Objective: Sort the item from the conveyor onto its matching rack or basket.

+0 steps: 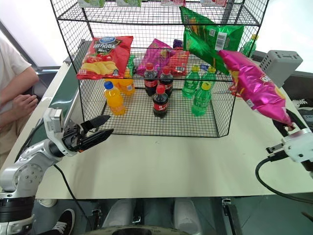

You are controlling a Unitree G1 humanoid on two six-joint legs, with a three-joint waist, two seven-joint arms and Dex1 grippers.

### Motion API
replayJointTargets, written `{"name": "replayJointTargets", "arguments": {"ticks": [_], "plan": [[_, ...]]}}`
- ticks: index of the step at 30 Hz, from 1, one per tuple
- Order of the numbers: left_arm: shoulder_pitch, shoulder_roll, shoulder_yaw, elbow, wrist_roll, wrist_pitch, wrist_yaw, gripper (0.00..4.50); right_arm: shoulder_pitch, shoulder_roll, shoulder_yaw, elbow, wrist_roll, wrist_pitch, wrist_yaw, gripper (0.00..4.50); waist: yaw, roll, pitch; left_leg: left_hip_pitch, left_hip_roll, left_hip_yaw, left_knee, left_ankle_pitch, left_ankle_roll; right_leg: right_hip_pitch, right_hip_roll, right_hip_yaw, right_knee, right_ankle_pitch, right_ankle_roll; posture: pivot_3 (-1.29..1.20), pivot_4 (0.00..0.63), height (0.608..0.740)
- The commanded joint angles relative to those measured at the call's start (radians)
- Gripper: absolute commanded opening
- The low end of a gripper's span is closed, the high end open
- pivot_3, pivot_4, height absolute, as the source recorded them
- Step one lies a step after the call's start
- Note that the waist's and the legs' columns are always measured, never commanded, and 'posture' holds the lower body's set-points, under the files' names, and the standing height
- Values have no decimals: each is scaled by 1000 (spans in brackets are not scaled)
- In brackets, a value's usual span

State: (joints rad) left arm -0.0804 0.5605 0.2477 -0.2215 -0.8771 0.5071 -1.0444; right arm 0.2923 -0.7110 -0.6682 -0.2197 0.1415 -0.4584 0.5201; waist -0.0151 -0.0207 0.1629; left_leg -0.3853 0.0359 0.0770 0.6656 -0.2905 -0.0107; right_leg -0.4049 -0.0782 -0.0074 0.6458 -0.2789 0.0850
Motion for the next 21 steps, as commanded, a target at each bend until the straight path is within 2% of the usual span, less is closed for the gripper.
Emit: {"name": "replayJointTargets", "arguments": {"ticks": [1, 9, 15, 21], "plan": [[-19, 2, -1, 10, 10, -21, -23, 4071, -52, -3, -5, -34, -12, 13, -37, 46, 0, 0, 0, 0, 0, 0, 0, 0, 0, 0, 0, 0, 0, 0, 0, 0, 150, 740], [-14, 2, 7, -2, 7, -13, -17, 4071, -264, -43, 49, 37, -35, 104, -83, 46, 2, 0, 0, 0, 0, 0, 0, 0, 0, 0, 0, 1, 0, 0, 1, 0, 150, 740], [17, 6, 26, -22, 1, -14, -9, 4071, -323, -38, 101, 36, -16, 133, -70, 46, 0, 0, 0, -1, 0, 0, 0, 0, 0, -1, 0, 1, 0, 1, 2, 0, 150, 740], [36, 2, 33, -38, -5, -15, 10, 4071, -312, -7, 189, -97, -16, 164, -56, 46, -1, 1, 0, 0, 1, 0, 0, 0, 0, -1, 1, 1, 1, 1, 2, 0, 150, 740]]}}
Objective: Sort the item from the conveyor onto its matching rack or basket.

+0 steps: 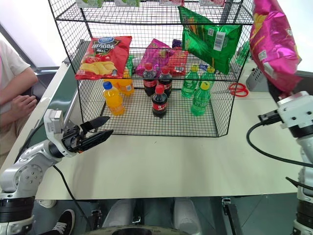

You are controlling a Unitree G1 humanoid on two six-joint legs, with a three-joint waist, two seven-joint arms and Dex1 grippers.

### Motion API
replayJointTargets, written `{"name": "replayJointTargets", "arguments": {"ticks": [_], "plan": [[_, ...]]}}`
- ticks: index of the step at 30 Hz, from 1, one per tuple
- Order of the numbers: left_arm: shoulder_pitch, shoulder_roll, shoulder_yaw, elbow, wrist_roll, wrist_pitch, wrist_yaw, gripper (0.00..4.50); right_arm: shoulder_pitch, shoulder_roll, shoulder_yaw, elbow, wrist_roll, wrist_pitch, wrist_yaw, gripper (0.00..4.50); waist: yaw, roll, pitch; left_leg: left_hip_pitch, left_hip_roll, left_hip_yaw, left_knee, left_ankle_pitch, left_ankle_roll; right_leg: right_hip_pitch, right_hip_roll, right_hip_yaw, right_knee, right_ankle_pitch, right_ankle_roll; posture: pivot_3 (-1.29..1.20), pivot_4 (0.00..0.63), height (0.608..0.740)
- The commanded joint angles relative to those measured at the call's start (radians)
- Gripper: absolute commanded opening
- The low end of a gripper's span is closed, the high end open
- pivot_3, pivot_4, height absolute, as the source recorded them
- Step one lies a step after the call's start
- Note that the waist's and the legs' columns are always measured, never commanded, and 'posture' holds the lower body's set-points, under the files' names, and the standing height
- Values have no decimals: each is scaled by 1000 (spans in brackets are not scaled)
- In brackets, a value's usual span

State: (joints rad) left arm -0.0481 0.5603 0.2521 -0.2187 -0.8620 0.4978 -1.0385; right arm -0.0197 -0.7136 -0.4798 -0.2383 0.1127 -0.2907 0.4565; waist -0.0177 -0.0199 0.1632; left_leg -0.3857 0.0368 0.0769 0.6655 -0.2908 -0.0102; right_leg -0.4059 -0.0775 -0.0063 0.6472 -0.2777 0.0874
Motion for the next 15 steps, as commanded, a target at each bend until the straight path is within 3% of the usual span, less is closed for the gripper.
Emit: {"name": "replayJointTargets", "arguments": {"ticks": [1, 9, 15], "plan": [[8, 1, 29, -44, -24, -4, 7, 4071, 8, -3, 1, -98, 15, 2, 9, 46, 3, 0, 0, 0, 0, 0, 0, 0, 0, 0, 0, 0, 0, 0, 0, 0, 150, 740], [18, -7, 20, -51, -28, -3, 11, 4071, 47, 2, -60, -160, 43, 82, -3, 46, 6, 0, 0, -1, -1, 0, 0, 0, 0, 0, -1, 0, -1, 0, 0, 0, 150, 740], [-4, -12, 6, -40, -29, 1, 15, 4071, -24, -11, 2, -81, 48, 62, 34, 46, 0, 0, 0, -1, -1, 0, 0, 0, 0, 0, -1, 0, -1, 0, 0, 0, 150, 740]]}}
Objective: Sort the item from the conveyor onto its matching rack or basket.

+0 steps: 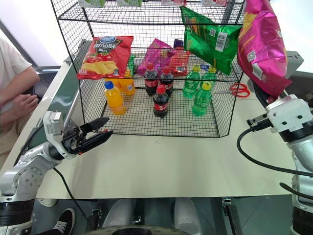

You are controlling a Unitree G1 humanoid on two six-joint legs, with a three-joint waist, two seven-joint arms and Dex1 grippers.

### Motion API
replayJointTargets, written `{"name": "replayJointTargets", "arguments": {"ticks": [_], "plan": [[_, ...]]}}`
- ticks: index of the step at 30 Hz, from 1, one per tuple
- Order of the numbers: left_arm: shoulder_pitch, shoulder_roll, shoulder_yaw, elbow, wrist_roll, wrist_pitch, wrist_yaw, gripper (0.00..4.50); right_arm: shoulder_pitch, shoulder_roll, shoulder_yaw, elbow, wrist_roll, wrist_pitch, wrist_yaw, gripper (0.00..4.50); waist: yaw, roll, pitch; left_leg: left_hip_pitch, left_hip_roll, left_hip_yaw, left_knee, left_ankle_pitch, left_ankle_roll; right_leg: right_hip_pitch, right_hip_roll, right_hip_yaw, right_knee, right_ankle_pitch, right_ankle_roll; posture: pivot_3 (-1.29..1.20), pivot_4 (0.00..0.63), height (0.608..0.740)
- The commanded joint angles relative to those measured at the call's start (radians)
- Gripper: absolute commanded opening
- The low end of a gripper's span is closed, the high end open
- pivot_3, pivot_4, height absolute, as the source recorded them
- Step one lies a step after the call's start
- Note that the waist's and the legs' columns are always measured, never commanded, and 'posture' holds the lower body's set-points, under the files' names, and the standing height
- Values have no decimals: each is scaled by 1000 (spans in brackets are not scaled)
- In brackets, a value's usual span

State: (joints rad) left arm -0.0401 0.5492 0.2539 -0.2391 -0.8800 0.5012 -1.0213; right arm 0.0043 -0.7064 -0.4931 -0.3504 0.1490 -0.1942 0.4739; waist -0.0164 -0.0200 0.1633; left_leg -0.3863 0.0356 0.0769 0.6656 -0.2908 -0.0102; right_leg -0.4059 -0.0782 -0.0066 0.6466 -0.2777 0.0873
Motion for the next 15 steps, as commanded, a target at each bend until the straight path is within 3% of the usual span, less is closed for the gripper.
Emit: {"name": "replayJointTargets", "arguments": {"ticks": [1, 8, 15], "plan": [[-17, -2, 4, -18, -9, -4, -1, 4071, -64, -18, 31, 62, 21, -29, 33, 46, -1, 0, 0, 0, 0, 0, 0, 0, 0, 0, 0, 0, 0, 0, 0, 0, 150, 740], [-5, 0, 16, -32, -13, -5, 9, 4071, -151, -19, 131, 175, 82, -77, 155, 46, -2, 0, 0, 0, 0, 0, 0, 0, 0, 0, 0, 0, 0, 0, 0, 0, 150, 740], [33, 0, 32, -58, -18, -11, 31, 4071, -132, -21, 222, 128, 88, -182, 267, 46, 1, 0, 0, 0, 1, 0, 0, 0, 0, 0, 0, 0, 0, 0, 1, 0, 150, 740]]}}
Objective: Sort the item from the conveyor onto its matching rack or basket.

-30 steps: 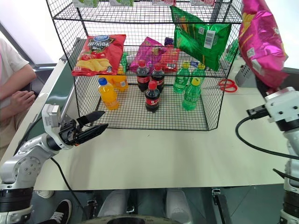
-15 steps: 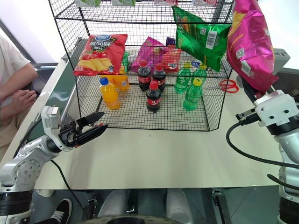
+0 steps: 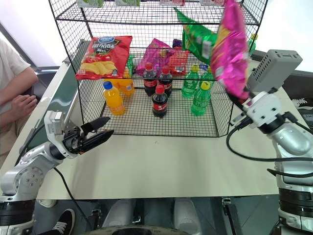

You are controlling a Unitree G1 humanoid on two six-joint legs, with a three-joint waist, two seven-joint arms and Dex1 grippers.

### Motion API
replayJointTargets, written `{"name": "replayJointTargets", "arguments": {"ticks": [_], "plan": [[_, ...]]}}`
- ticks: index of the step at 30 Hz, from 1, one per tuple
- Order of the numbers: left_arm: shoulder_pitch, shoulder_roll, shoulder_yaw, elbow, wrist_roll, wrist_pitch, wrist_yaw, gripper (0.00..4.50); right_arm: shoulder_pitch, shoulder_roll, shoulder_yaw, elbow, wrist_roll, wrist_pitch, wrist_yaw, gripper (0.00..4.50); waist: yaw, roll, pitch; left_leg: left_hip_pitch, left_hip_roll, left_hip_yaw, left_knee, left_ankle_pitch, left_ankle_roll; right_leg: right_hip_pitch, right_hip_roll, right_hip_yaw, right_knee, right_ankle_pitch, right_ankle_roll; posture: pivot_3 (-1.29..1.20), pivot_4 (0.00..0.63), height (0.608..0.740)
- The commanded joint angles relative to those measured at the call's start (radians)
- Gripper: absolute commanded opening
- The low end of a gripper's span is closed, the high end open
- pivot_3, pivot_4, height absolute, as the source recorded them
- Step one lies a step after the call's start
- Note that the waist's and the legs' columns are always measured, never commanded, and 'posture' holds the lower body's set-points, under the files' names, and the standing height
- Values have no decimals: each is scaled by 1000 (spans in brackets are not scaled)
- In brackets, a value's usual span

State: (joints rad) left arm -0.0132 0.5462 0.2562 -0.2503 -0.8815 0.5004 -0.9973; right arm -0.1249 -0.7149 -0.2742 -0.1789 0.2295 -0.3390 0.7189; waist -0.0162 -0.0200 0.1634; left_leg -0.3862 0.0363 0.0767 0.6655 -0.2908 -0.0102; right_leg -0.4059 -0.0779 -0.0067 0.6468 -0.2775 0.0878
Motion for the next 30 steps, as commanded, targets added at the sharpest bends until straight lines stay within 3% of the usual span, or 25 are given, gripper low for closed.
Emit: {"name": "replayJointTargets", "arguments": {"ticks": [1, 9, 20, 25, 30], "plan": [[10, 2, 31, -49, -18, -10, 9, 4071, -6, -9, 4, -42, 8, -28, 15, 46, 1, 0, 0, 0, 0, 0, 0, 0, 0, 0, 0, 0, 0, 0, 0, 0, 150, 740], [17, -16, 21, -60, -20, -13, 26, 4071, -89, -8, -5, -8, -5, -38, -15, 46, 2, 0, 0, 0, 0, 0, 0, 0, 0, 0, -1, 0, 0, 0, 0, 0, 150, 740], [-12, -24, 13, -40, -21, -6, 26, 4071, -102, 110, 153, -145, -98, 42, -97, 46, 2, 0, 0, -1, 0, 0, 0, 0, 0, -1, -1, 0, 0, 0, 0, 0, 150, 740], [1, -16, 20, -53, -11, -18, 16, 4071, -129, 87, 37, -140, -36, 111, -145, 46, 5, 0, 0, -2, -1, 0, 0, 0, 0, -1, -2, -1, 0, 0, 0, 0, 150, 740], [9, -10, 13, -64, -1, -28, 5, 4071, -59, 24, -64, -171, -46, 114, -127, 46, 5, -1, 0, -2, -1, 0, 0, 0, 0, -1, -2, -1, -1, 0, 0, 0, 150, 740]]}}
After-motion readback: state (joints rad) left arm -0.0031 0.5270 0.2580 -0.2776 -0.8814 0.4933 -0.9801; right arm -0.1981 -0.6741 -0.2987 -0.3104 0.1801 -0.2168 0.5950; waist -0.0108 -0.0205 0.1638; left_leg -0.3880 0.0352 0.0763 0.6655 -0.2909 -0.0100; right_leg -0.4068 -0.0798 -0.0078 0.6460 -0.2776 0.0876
